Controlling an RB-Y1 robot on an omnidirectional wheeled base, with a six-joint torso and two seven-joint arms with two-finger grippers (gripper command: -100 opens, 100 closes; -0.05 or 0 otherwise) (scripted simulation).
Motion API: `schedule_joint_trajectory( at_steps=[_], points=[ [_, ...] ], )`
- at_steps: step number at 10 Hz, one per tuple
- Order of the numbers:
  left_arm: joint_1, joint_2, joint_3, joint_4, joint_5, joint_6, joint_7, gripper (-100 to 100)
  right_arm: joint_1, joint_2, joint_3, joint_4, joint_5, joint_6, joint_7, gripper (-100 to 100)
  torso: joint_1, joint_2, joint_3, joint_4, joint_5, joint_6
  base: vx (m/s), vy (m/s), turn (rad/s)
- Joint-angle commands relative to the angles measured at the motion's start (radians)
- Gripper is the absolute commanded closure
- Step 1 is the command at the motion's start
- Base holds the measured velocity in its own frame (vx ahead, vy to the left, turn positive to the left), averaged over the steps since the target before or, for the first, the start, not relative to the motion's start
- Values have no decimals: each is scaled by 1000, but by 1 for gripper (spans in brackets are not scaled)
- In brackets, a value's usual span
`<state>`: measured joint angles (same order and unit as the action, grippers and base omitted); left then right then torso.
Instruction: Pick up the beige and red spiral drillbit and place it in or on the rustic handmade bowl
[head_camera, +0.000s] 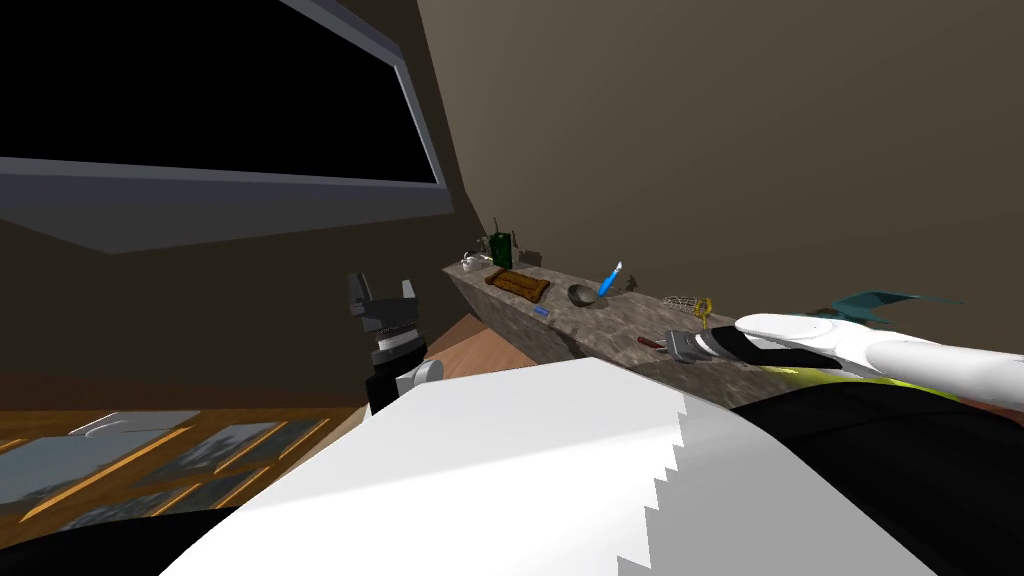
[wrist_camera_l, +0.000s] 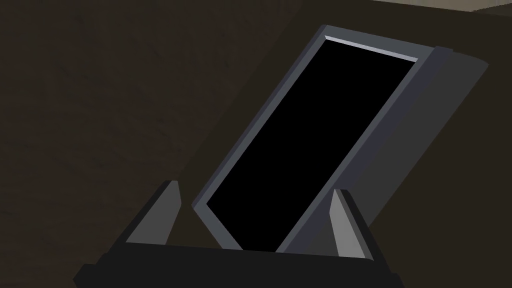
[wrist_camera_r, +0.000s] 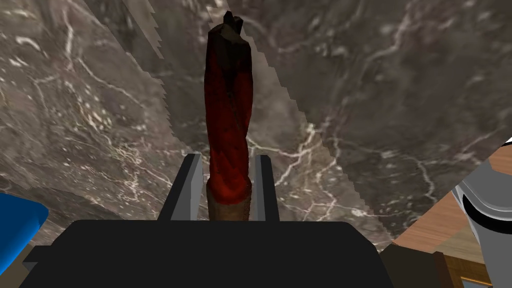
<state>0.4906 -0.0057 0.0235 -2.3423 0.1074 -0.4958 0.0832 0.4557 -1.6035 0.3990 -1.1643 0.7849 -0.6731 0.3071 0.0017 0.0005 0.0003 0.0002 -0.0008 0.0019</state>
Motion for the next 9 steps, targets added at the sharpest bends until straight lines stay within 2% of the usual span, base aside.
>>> schedule_joint_trajectory(
  at_steps=[1,2,5,9],
  points=[
    [0,0,0,0,0,0,0,0,0,0,0,0,0,0,0,0,0,0,0,0,0,0,0,0,0],
    [0,0,0,0,0,0,0,0,3,-39,11,-7,-20,-10,-6,100,-1,0,0,0,0,0,-6,57,79],
    [0,0,0,0,0,0,0,0,10,-97,27,-16,-49,-27,-18,100,7,0,0,0,2,-1,-3,102,65],
    [0,0,0,0,0,0,0,0,27,-203,50,-19,-93,-68,-61,100,8,-1,0,0,2,-2,7,105,83]
  ],
)
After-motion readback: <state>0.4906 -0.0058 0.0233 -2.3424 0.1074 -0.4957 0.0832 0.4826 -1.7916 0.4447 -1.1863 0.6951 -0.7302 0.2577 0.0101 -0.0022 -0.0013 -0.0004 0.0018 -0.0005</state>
